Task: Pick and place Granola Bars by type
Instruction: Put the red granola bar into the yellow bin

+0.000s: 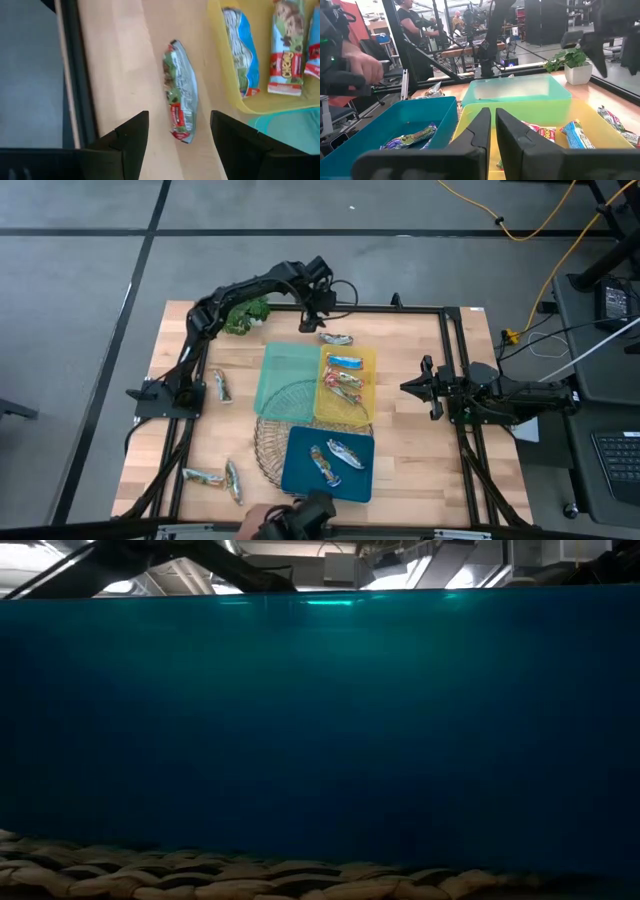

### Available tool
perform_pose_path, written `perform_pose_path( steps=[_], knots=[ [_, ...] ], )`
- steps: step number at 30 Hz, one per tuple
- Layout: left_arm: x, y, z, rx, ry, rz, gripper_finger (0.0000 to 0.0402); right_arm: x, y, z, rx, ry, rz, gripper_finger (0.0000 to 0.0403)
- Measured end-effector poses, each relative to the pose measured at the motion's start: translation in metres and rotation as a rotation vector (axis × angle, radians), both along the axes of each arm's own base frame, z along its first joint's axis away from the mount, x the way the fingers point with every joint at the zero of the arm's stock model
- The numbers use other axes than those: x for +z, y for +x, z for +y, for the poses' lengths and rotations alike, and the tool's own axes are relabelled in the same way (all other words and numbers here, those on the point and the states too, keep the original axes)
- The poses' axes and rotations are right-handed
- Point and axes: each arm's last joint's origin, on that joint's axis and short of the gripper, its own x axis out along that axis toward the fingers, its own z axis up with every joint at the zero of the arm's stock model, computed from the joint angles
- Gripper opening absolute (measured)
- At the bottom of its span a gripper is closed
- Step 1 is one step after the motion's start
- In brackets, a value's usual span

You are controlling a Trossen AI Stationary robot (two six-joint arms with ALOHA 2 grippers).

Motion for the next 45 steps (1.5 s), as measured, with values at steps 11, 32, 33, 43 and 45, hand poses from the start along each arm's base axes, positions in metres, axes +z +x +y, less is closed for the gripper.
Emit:
perform_pose_path(
  steps=[11, 32, 33, 43, 45],
  knots=[
    [-0.026, -0.004, -0.005, -0.033, 0.010, 0.077, 0.0206, 0.000, 0.000, 0.000, 0.000, -0.001, 0.000, 0.0032],
    [-0.068, 0.000, -0.015, -0.052, 0.041, 0.046, 0.0205, 0.000, 0.000, 0.000, 0.000, -0.001, 0.000, 0.0032],
    [-0.068, 0.001, -0.015, -0.051, 0.043, 0.044, 0.0205, 0.000, 0.000, 0.000, 0.000, -0.001, 0.000, 0.0032],
    [-0.091, 0.003, -0.013, -0.032, -0.007, 0.085, 0.0197, 0.000, 0.000, 0.000, 0.000, -0.001, 0.000, 0.0032],
    [-0.094, 0.004, -0.013, -0.032, -0.008, 0.088, 0.0189, 0.000, 0.000, 0.000, 0.000, 0.000, -0.001, 0.0032]
  ],
)
